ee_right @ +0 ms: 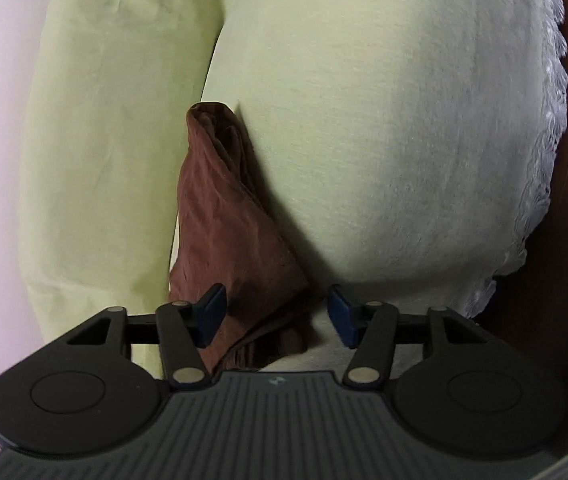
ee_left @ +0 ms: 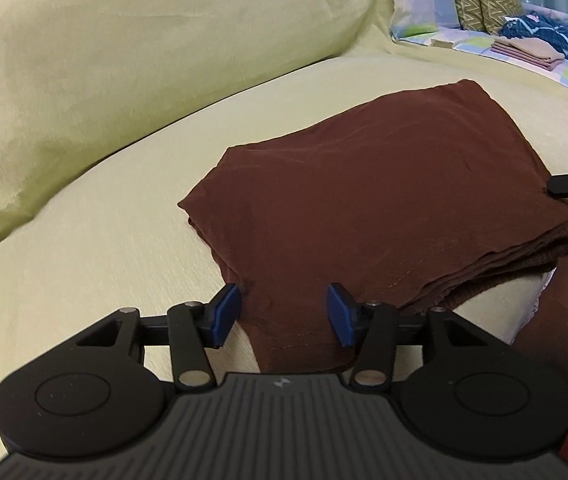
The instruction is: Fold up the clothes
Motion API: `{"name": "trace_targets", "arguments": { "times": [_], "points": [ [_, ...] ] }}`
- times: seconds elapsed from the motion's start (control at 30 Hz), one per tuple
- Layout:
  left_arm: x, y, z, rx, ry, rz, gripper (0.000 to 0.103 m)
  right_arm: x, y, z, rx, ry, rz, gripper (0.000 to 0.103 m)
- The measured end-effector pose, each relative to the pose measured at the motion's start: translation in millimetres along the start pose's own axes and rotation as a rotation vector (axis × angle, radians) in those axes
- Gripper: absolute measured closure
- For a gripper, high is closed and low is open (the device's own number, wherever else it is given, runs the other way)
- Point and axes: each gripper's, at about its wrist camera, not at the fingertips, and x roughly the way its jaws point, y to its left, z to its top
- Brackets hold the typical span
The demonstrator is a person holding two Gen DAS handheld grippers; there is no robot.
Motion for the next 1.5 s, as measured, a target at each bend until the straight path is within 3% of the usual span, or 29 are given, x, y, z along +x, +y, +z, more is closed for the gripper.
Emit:
{"name": "trace_targets", "arguments": {
  "times": [0.1,0.27,0.4,0.43,0.5,0.63,0.7,0.77,0.87,1.03,1.17,1.23,1.33,1.4,1.5],
  "points": [
    [1.1,2.5,0.5,0.025,0.005,-0.013,0.047,-9.9,12.3,-4.5,-0.034,-0.013,0.017,0.092],
    [2.7,8.5,1.7,0.063,0.015,-0.018,0.047,-35.7,33.3,-15.7,-0.087,-0.035,-0.038,0.096],
    [4.1,13.9,2.1,0.066,0.030,-0.032,0.046,-27.5,22.0,-16.8,-0.126,-0.025,-0.114,0.094],
    [3.3,15.1,2.8,0.066,0.039,-0.033,0.046,-25.5,20.0,-15.9,-0.132,-0.021,-0.119,0.093],
    [0.7,17.5,3.2,0.070,0.051,-0.032,0.046,-24.8,16.7,-12.7,-0.157,-0.017,-0.138,0.065],
    [-8.2,28.2,4.0,0.058,0.069,-0.023,0.046,-37.5,32.2,-2.9,-0.288,-0.032,-0.123,0.055],
    [-13.7,32.9,9.3,0.032,0.063,-0.023,0.046,-44.2,43.7,9.9,-0.372,-0.052,-0.057,0.041],
    [-19.2,34.1,18.8,0.002,0.041,-0.036,0.046,-34.3,47.6,33.0,-0.429,-0.023,-0.017,0.041],
    [-22.8,20.1,44.0,-0.034,-0.016,-0.151,0.046,-14.9,48.2,54.5,-0.445,0.037,-0.016,0.041],
    [-1.0,-29.6,75.1,0.022,-0.031,-0.291,0.046,2.8,51.9,69.8,-0.459,0.110,-0.014,0.041],
    [15.3,-60.7,56.2,0.161,0.022,-0.251,0.046,-1.9,40.8,71.2,-0.400,0.157,-0.038,0.040],
    [16.1,-61.1,45.7,0.164,-0.003,-0.237,0.046,-3.8,32.4,66.4,-0.364,0.168,-0.027,0.038],
    [21.6,-45.7,43.9,0.075,0.012,-0.289,0.043,-3.3,11.9,53.4,-0.284,0.199,0.003,0.036],
    [22.9,-43.3,42.7,0.085,0.004,-0.298,0.042,-0.8,9.1,48.3,-0.289,0.188,0.019,0.023],
    [21.7,-42.7,41.4,0.102,-0.005,-0.302,0.042,4.3,11.5,45.0,-0.305,0.184,0.042,0.015]
  ]
}}
